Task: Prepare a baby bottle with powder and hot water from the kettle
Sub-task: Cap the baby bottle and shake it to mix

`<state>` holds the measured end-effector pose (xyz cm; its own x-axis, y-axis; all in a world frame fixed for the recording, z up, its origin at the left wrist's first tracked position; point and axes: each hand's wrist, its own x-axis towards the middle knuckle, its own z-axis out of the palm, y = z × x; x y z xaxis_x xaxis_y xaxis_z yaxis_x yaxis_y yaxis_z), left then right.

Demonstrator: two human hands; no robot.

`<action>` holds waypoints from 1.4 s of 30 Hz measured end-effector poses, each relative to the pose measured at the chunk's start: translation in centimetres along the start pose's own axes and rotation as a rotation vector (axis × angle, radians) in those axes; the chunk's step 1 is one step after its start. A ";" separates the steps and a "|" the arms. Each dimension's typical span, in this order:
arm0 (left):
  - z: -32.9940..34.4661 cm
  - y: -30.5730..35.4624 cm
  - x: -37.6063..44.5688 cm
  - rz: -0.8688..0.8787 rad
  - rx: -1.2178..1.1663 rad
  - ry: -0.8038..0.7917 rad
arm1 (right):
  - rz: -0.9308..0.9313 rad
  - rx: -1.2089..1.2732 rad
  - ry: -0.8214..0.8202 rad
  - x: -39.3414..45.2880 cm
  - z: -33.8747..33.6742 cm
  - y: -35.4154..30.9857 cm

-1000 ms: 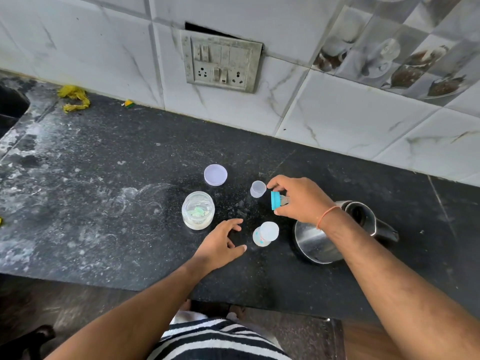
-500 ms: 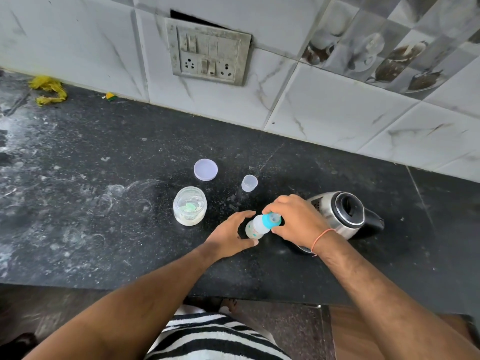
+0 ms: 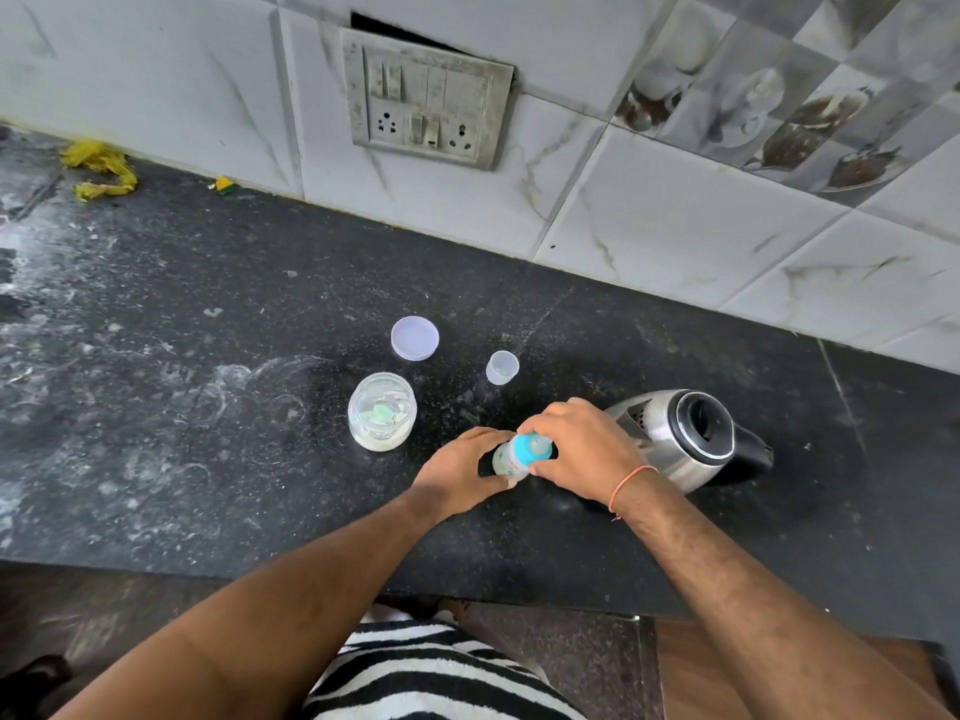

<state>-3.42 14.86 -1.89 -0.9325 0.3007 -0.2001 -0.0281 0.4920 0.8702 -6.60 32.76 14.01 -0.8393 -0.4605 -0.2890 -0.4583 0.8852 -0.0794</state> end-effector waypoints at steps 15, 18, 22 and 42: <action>0.3 -0.2 0.0 -0.013 0.034 0.022 | 0.080 -0.127 -0.012 -0.2 0.3 -0.1; 0.3 -0.2 0.1 -0.016 0.042 0.025 | 0.028 -0.082 -0.018 -0.4 0.0 0.3; 0.3 -0.1 0.0 -0.025 0.027 0.028 | 0.055 -0.130 -0.002 -0.5 0.0 0.2; 0.4 0.2 -0.2 -0.045 0.055 0.039 | 0.163 -0.126 0.001 -0.3 0.0 -0.5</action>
<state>-3.13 15.25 -1.82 -0.9441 0.2459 -0.2198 -0.0512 0.5490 0.8342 -6.08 32.46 14.13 -0.9058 -0.3119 -0.2869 -0.3493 0.9328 0.0888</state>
